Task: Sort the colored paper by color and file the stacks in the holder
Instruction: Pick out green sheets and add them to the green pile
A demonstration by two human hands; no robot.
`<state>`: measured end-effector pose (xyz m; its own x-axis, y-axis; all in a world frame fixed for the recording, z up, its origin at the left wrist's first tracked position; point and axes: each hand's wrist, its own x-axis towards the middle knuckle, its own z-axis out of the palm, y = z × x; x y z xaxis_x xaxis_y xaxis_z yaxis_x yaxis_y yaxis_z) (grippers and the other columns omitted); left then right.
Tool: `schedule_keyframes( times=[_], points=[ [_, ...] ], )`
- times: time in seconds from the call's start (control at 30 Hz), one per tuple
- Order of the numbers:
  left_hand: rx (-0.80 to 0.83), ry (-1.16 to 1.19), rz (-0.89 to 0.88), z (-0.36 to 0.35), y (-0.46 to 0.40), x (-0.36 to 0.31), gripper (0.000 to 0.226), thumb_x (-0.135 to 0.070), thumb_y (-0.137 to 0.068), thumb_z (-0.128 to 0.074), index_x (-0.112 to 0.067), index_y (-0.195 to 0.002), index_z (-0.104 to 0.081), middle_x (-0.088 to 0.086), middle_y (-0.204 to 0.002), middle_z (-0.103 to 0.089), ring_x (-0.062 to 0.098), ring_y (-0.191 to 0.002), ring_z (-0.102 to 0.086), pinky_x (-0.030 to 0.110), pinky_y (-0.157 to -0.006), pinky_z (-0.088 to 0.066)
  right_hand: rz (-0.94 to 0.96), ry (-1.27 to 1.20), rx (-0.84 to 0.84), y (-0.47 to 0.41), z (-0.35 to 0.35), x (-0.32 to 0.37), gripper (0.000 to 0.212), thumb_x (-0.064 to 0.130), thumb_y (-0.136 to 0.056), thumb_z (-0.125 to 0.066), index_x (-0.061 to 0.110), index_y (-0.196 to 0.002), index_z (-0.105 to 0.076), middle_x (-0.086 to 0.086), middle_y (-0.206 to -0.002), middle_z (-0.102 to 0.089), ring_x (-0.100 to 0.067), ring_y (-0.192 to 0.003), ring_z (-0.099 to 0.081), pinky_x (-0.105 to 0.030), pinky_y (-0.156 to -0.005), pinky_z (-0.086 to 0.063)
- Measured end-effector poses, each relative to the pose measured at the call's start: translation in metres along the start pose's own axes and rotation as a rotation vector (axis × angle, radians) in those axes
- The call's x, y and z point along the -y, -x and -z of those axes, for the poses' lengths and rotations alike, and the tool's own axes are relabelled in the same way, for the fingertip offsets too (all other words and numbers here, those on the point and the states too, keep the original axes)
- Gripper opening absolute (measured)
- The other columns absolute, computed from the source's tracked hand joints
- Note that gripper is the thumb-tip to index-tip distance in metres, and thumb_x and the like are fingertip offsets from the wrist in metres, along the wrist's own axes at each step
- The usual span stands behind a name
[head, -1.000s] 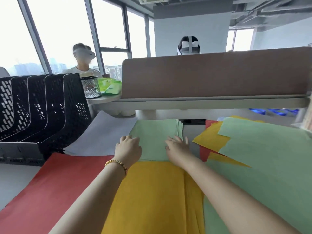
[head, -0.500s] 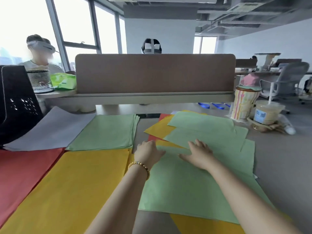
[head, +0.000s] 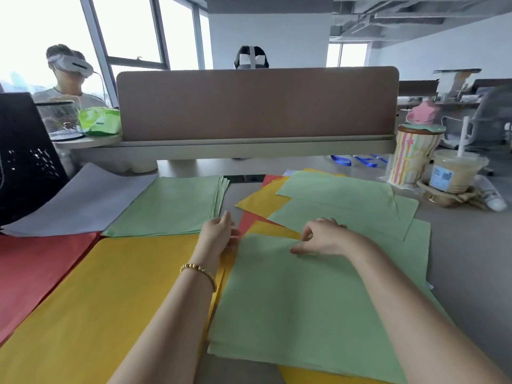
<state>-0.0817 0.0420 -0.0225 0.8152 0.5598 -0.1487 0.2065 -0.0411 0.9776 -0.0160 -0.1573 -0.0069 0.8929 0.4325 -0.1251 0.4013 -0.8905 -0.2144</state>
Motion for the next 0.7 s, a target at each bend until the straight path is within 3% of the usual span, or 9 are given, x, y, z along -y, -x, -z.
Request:
schedule_keyframes(
  times=[0.1, 0.27, 0.37, 0.4, 0.47, 0.57, 0.63, 0.7],
  points=[
    [-0.023, 0.101, 0.011, 0.002, -0.001, 0.0, 0.027, -0.024, -0.099, -0.038, -0.006, -0.089, -0.056, 0.008, -0.075, -0.061, 0.02, -0.059, -0.054, 0.027, -0.053, -0.044, 0.035, -0.087, 0.04, 0.006, -0.002, -0.009, 0.036, 0.057, -0.077, -0.063, 0.03, -0.097, -0.05, -0.002, -0.125, -0.042, -0.021, -0.126, -0.033, -0.034, -0.101, -0.031],
    [0.006, 0.051, -0.003, -0.001, -0.001, 0.0, 0.022, -0.018, -0.097, -0.041, -0.009, -0.085, -0.057, 0.007, -0.075, -0.06, 0.019, -0.055, -0.053, 0.025, -0.049, -0.045, 0.037, -0.002, 0.136, 0.012, 0.005, -0.012, 0.05, 0.049, -0.077, -0.067, 0.024, -0.116, -0.047, 0.003, -0.122, -0.052, -0.018, -0.114, -0.05, -0.033, -0.097, -0.04],
    [0.019, 0.053, -0.014, 0.0, -0.002, 0.0, 0.02, -0.017, -0.096, -0.042, -0.008, -0.09, -0.059, 0.008, -0.079, -0.063, 0.022, -0.063, -0.057, 0.026, -0.053, -0.047, 0.077, -0.051, 0.141, 0.013, 0.006, -0.014, 0.028, 0.039, -0.082, -0.065, 0.021, -0.102, -0.058, 0.002, -0.105, -0.062, -0.02, -0.099, -0.059, -0.033, -0.09, -0.043],
    [0.028, 0.067, -0.013, 0.001, -0.001, -0.001, 0.02, -0.017, -0.096, -0.043, -0.008, -0.092, -0.06, 0.008, -0.081, -0.063, 0.022, -0.064, -0.058, 0.026, -0.053, -0.047, 0.095, -0.084, 0.091, 0.011, 0.006, -0.016, 0.016, 0.037, -0.083, -0.064, 0.023, -0.089, -0.059, 0.002, -0.096, -0.063, -0.022, -0.094, -0.059, -0.033, -0.088, -0.042],
    [0.069, 0.174, 0.023, 0.002, -0.002, -0.004, 0.017, -0.015, -0.095, -0.045, -0.009, -0.091, -0.06, 0.007, -0.077, -0.065, 0.017, -0.058, -0.06, 0.023, -0.05, -0.047, 0.11, -0.263, -0.09, 0.006, 0.007, -0.025, 0.017, 0.03, -0.086, -0.063, 0.022, -0.074, -0.055, 0.002, -0.084, -0.061, -0.02, -0.085, -0.056, -0.031, -0.079, -0.04],
    [0.166, 0.454, 0.116, 0.008, -0.001, -0.008, 0.022, -0.024, -0.098, -0.042, -0.009, -0.096, -0.059, 0.004, -0.07, -0.069, 0.015, -0.061, -0.063, 0.026, -0.058, -0.05, 0.043, -0.507, -0.426, 0.002, 0.014, -0.038, 0.019, 0.022, -0.087, -0.061, 0.012, -0.072, -0.057, -0.008, -0.073, -0.059, -0.021, -0.073, -0.052, -0.029, -0.062, -0.037],
    [0.225, 0.454, 0.073, 0.01, 0.0, -0.008, 0.034, -0.035, -0.1, -0.037, -0.008, -0.099, -0.059, 0.008, -0.084, -0.067, 0.019, -0.075, -0.061, 0.03, -0.066, -0.048, -0.079, -0.506, -0.565, 0.002, 0.016, -0.048, 0.025, 0.022, -0.088, -0.058, 0.005, -0.07, -0.051, -0.014, -0.065, -0.05, -0.025, -0.066, -0.045, -0.03, -0.055, -0.029],
    [0.26, 0.401, -0.004, 0.01, 0.004, -0.01, 0.042, -0.041, -0.1, -0.033, -0.009, -0.099, -0.06, 0.01, -0.089, -0.066, 0.021, -0.079, -0.061, 0.03, -0.065, -0.048, -0.13, -0.542, -0.648, 0.0, 0.017, -0.057, 0.028, 0.021, -0.089, -0.057, 0.009, -0.067, -0.044, -0.011, -0.06, -0.037, -0.023, -0.062, -0.035, -0.031, -0.052, -0.021]
  ],
)
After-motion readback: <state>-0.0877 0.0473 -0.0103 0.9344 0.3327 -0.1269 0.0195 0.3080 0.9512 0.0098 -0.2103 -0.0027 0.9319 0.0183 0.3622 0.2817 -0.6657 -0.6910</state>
